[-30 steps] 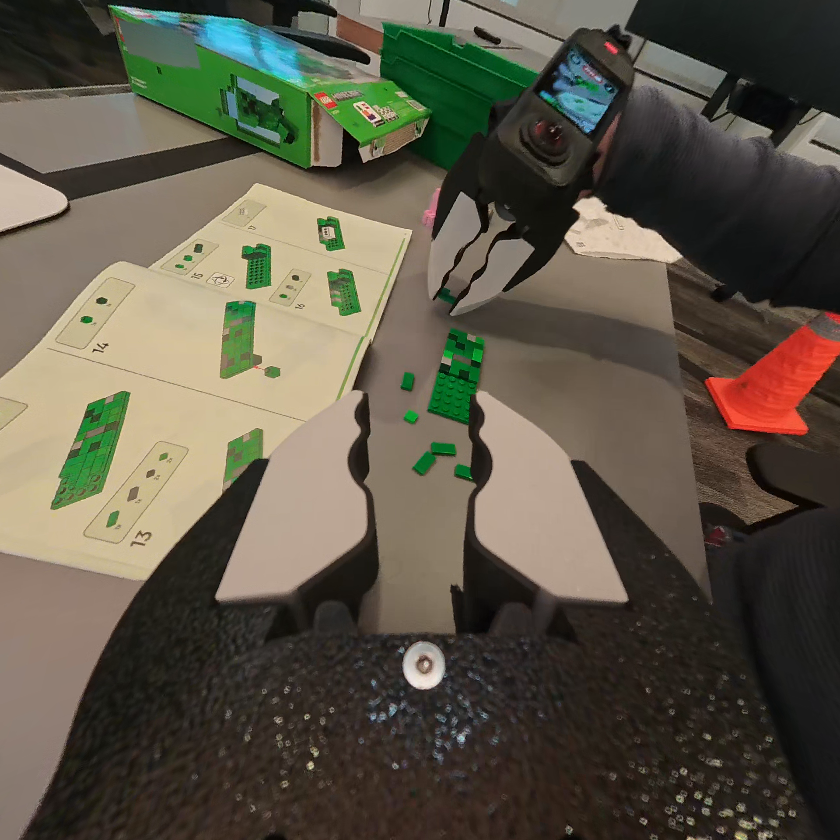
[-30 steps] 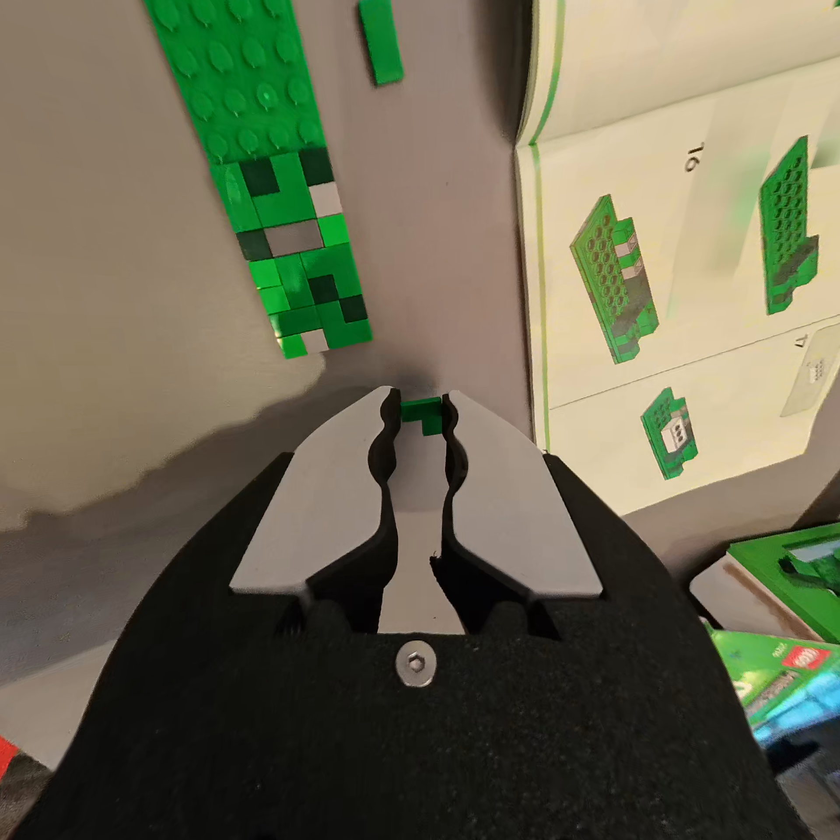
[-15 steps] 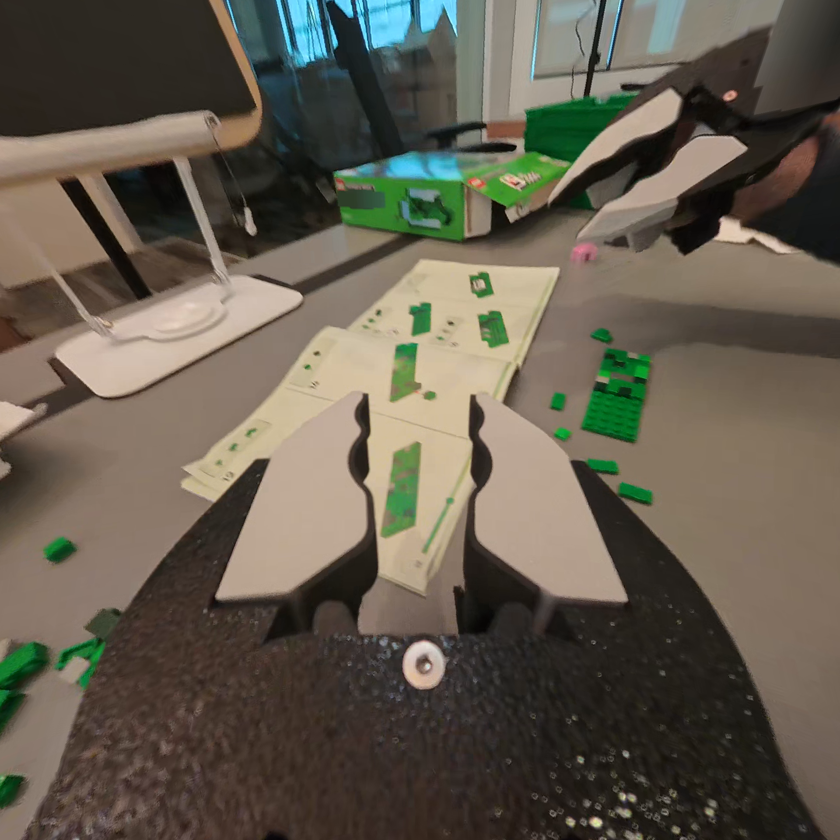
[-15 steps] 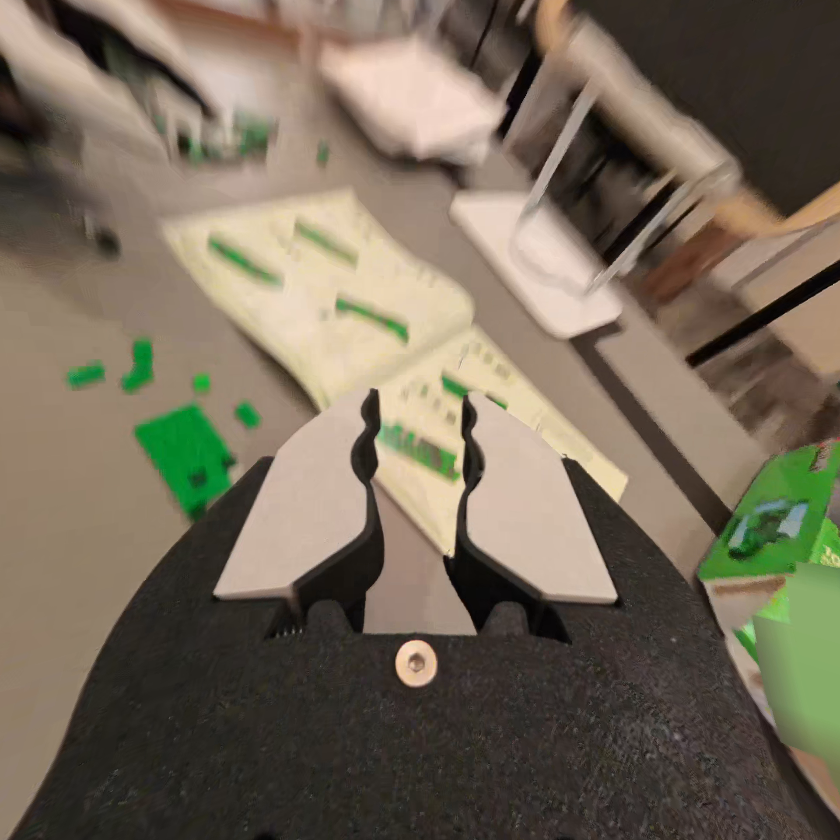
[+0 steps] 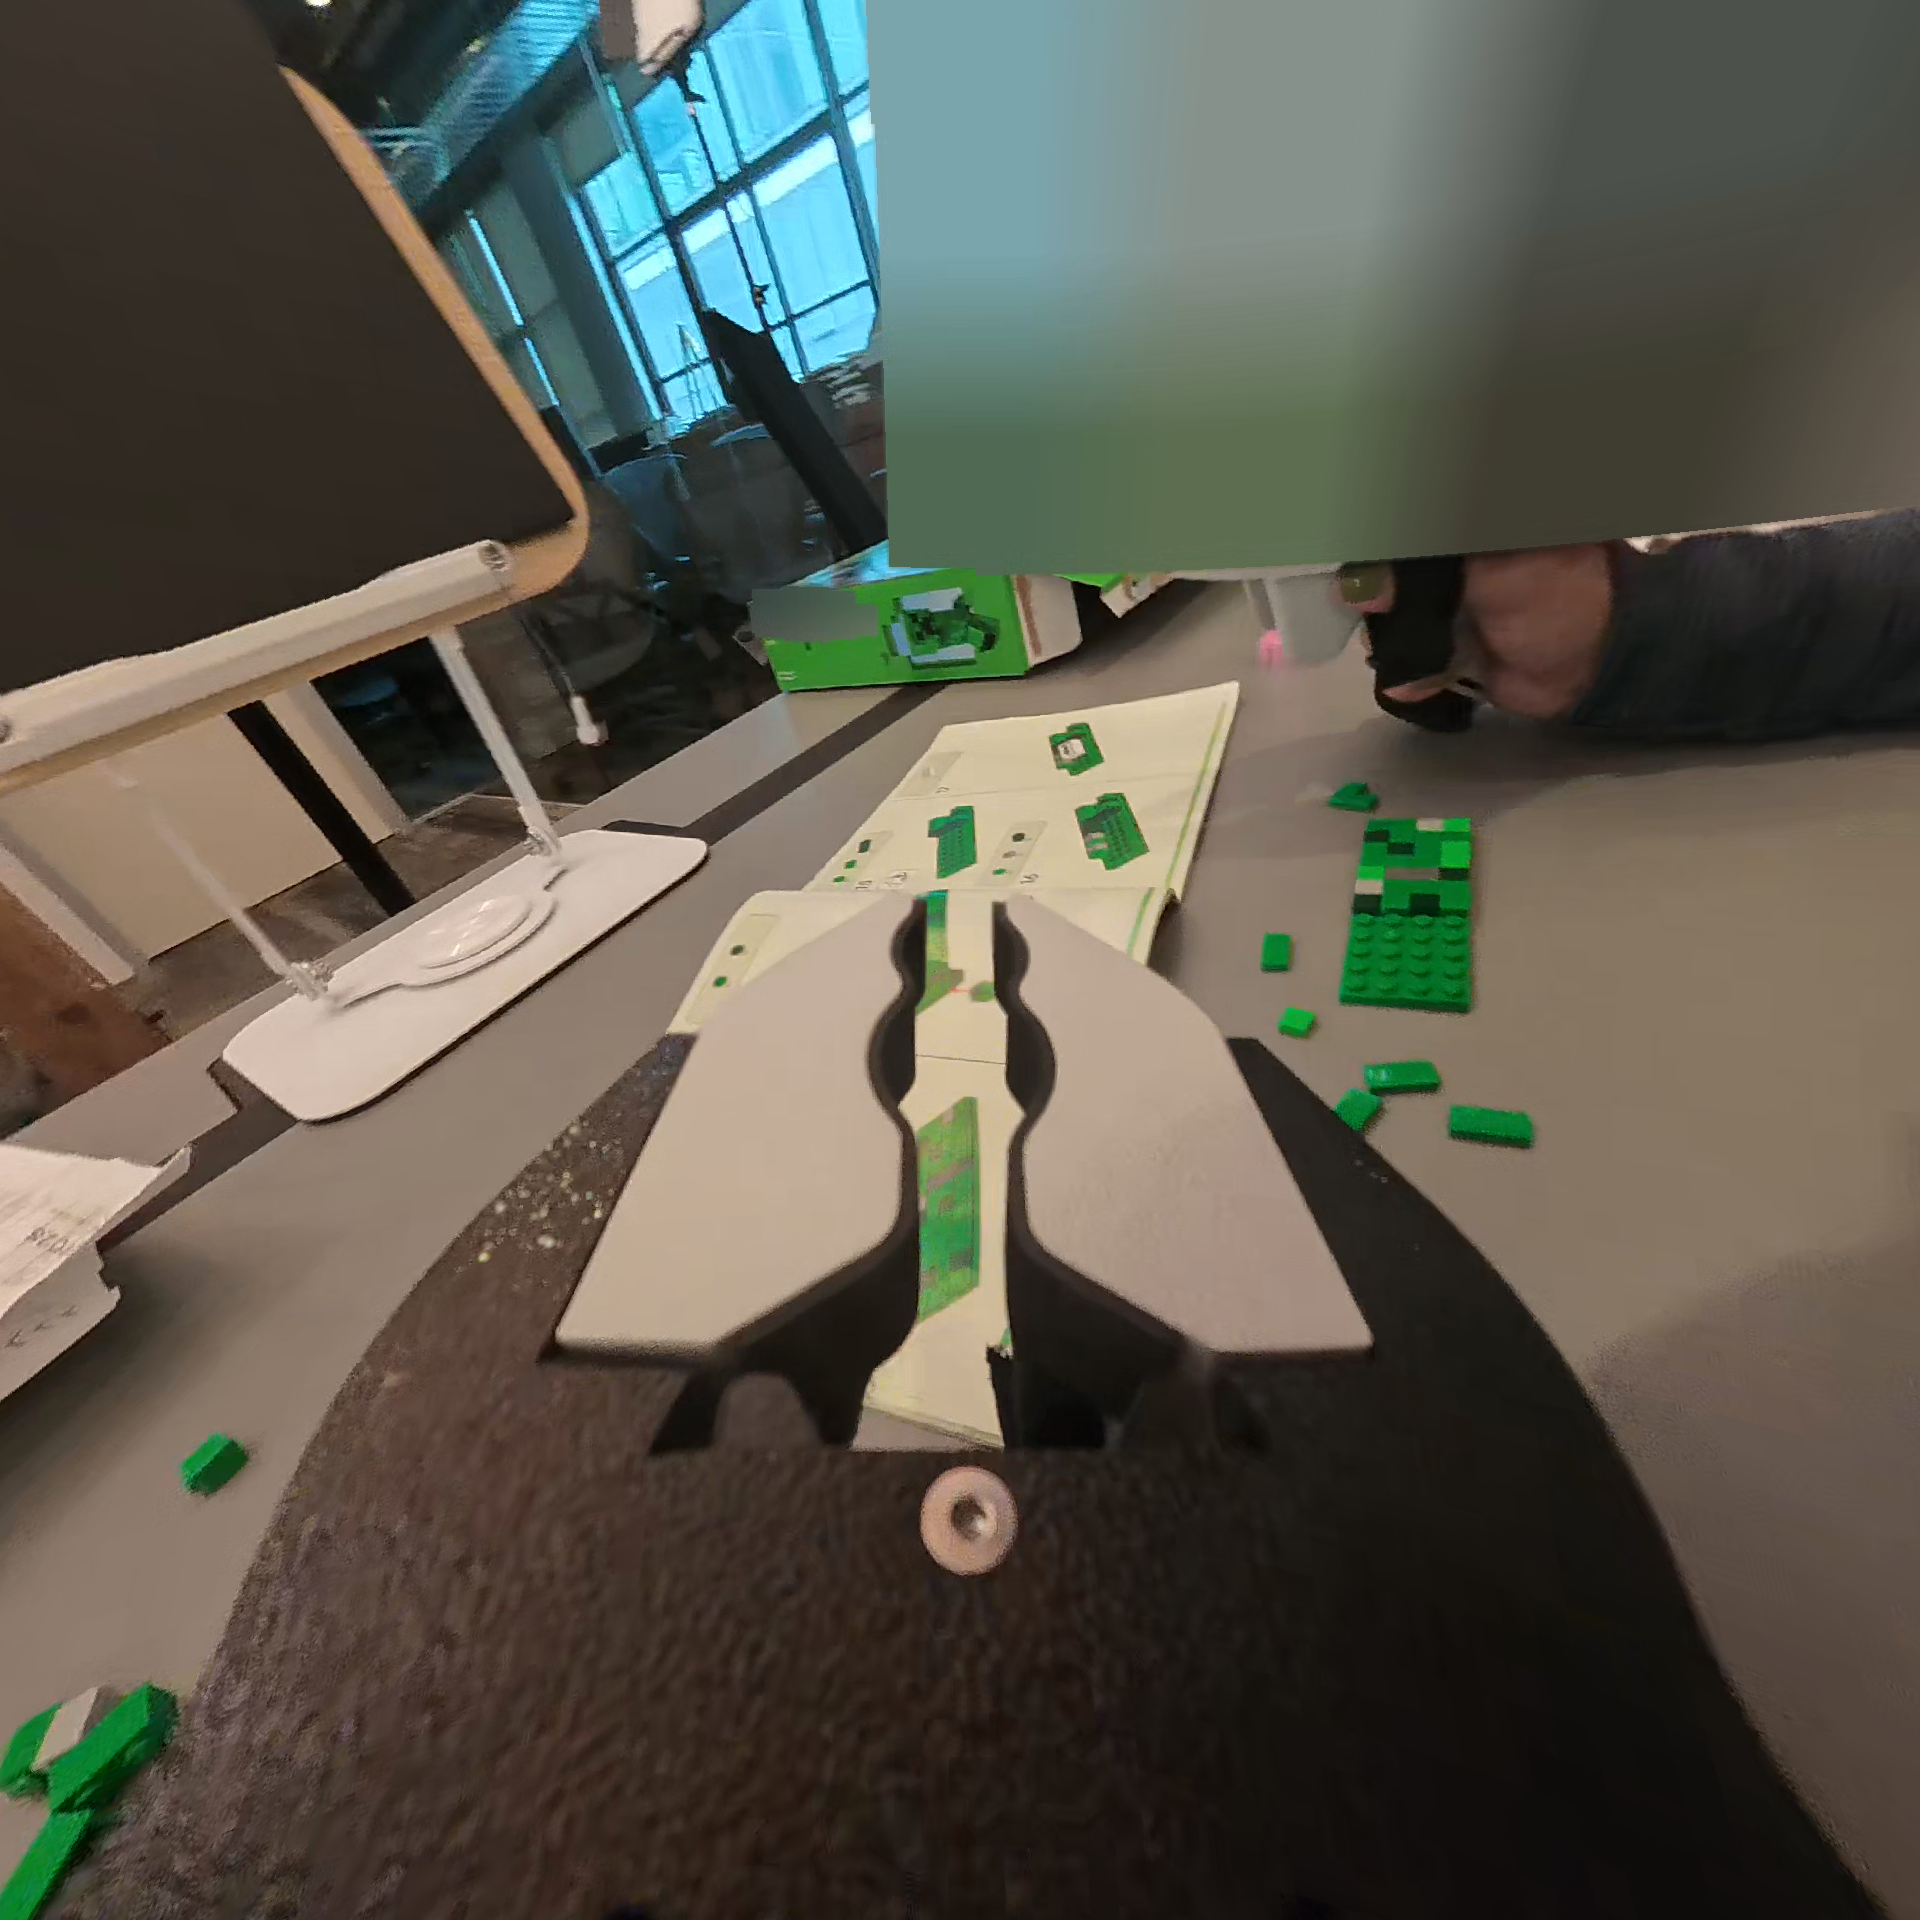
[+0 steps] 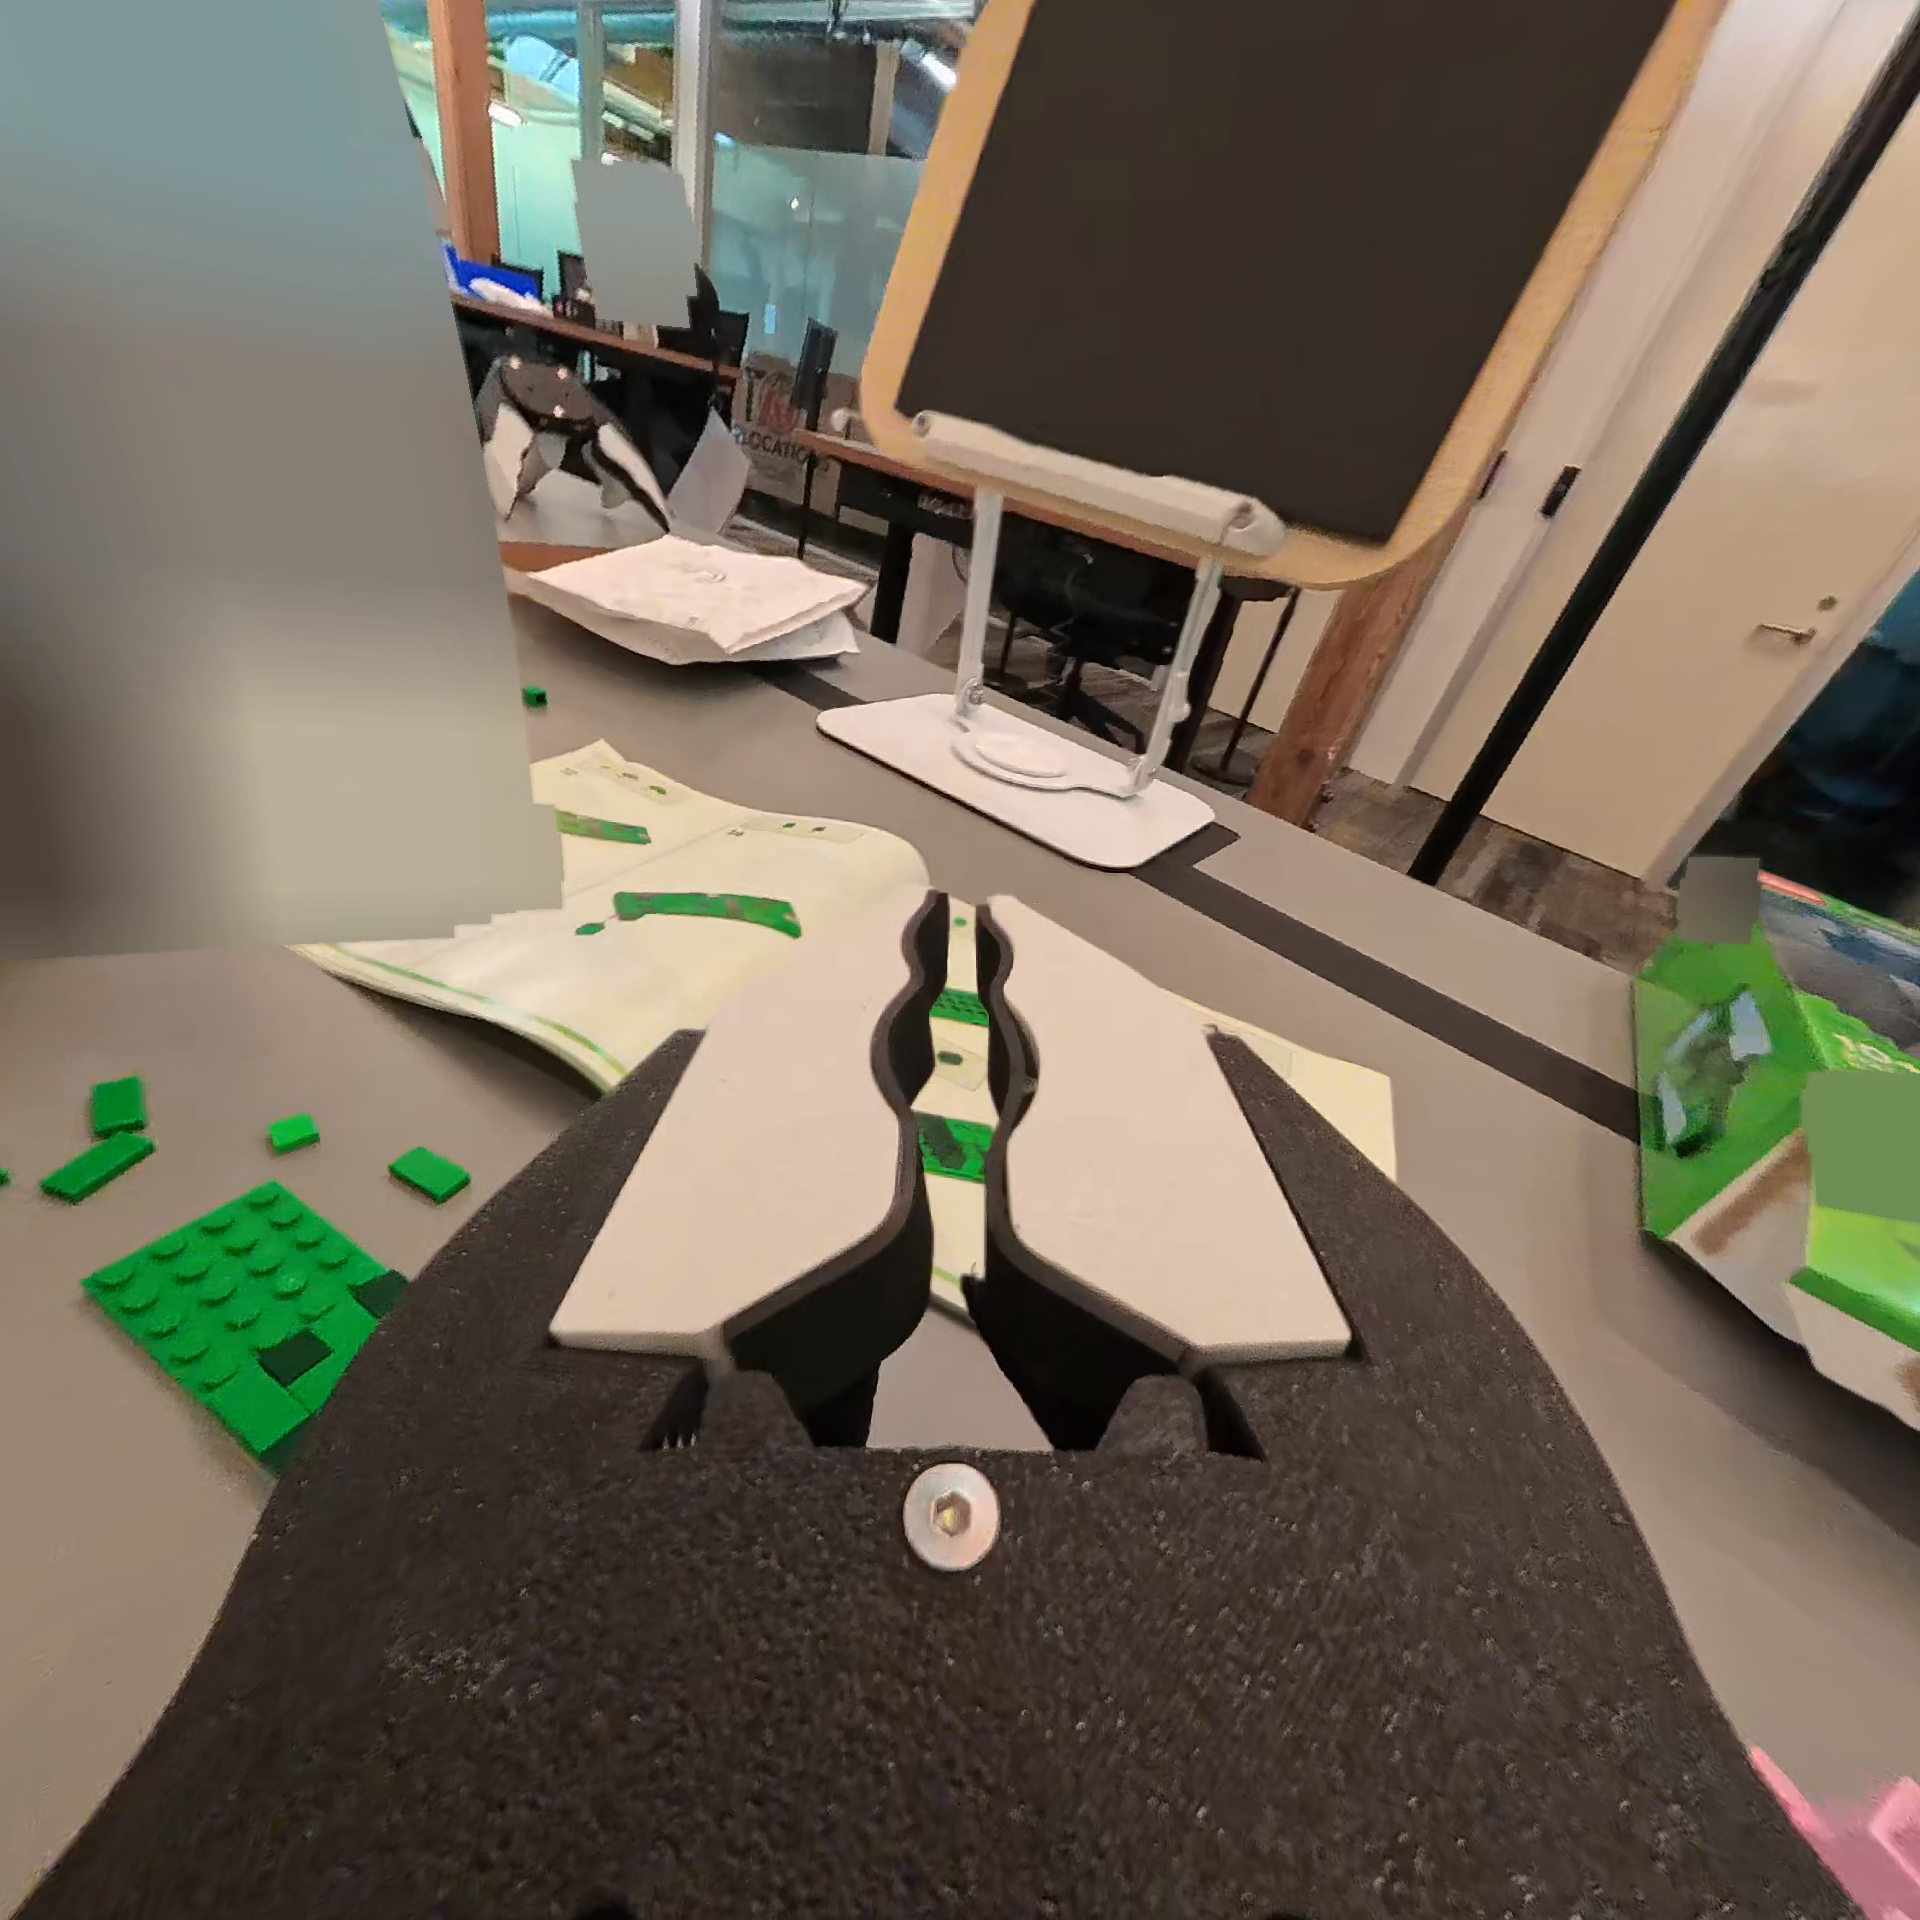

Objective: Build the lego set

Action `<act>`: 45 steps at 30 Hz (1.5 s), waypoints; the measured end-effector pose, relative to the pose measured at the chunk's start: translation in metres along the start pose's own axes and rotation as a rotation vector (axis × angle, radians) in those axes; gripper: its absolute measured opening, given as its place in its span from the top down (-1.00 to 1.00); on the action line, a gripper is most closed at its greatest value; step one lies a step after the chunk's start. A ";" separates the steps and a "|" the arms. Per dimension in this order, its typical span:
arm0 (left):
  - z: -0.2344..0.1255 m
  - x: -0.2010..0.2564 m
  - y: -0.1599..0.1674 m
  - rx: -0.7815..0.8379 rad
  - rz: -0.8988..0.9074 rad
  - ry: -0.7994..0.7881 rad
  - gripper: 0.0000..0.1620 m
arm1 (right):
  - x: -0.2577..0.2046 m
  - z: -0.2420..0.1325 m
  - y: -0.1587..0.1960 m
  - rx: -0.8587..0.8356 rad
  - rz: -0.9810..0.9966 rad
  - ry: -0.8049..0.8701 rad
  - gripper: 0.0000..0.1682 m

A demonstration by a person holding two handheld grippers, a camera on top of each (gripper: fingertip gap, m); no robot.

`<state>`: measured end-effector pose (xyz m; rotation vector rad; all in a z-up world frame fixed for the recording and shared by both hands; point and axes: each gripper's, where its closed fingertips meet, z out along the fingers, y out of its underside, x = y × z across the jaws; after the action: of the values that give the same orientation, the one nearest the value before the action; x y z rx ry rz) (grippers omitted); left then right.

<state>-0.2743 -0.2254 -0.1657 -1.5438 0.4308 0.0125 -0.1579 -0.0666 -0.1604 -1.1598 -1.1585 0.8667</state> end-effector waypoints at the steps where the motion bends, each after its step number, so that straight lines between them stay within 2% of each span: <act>1: 0.001 0.003 0.000 -0.007 0.025 0.011 0.87 | -0.004 0.001 0.002 -0.011 -0.022 -0.011 0.95; 8: 0.007 0.023 0.008 -0.058 0.154 0.078 0.96 | -0.021 0.004 0.007 -0.039 -0.197 -0.039 0.98; 14: 0.007 0.020 0.008 -0.051 0.106 0.090 0.98 | -0.029 0.005 0.006 -0.016 -0.196 -0.096 0.92; 17: 0.006 0.017 0.008 -0.040 0.059 0.092 0.98 | -0.055 -0.008 0.001 -0.021 -0.219 -0.360 0.81; 19: 0.006 0.016 0.008 -0.036 0.033 0.097 0.98 | -0.072 -0.024 0.011 -0.163 -0.205 -0.565 0.65; 21: 0.005 0.016 0.008 -0.035 0.015 0.102 0.98 | -0.088 -0.045 0.019 -0.273 -0.170 -0.744 0.59; 23: 0.006 0.016 0.009 -0.037 0.002 0.107 0.99 | -0.094 -0.054 0.025 -0.312 -0.152 -0.807 0.56; 26: 0.006 0.017 0.009 -0.041 -0.001 0.116 1.00 | -0.092 -0.056 0.054 -0.469 -0.189 -0.809 0.41; 32: 0.006 0.022 0.009 -0.045 0.009 0.139 1.00 | -0.103 -0.054 0.081 -0.618 -0.184 -0.893 0.32; 34: 0.006 0.024 0.008 -0.042 0.007 0.150 0.99 | -0.103 -0.056 0.081 -0.642 -0.185 -0.907 0.41; 36: 0.006 0.027 0.006 -0.033 -0.003 0.164 0.96 | -0.101 -0.055 0.082 -0.670 -0.190 -0.891 0.60; 37: 0.007 0.030 0.005 -0.031 -0.019 0.180 0.93 | -0.101 -0.056 0.082 -0.677 -0.202 -0.891 0.60; 42: 0.020 0.053 0.002 -0.096 -0.200 0.304 0.66 | -0.101 -0.050 0.072 -0.586 -0.392 -0.824 0.60; 45: 0.028 0.067 0.002 -0.151 -0.340 0.377 0.58 | -0.101 -0.043 0.052 -0.448 -0.468 -0.750 0.60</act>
<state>-0.2058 -0.2157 -0.1870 -1.7572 0.4651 -0.5276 -0.1357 -0.1605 -0.2340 -0.8455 -2.2252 0.6995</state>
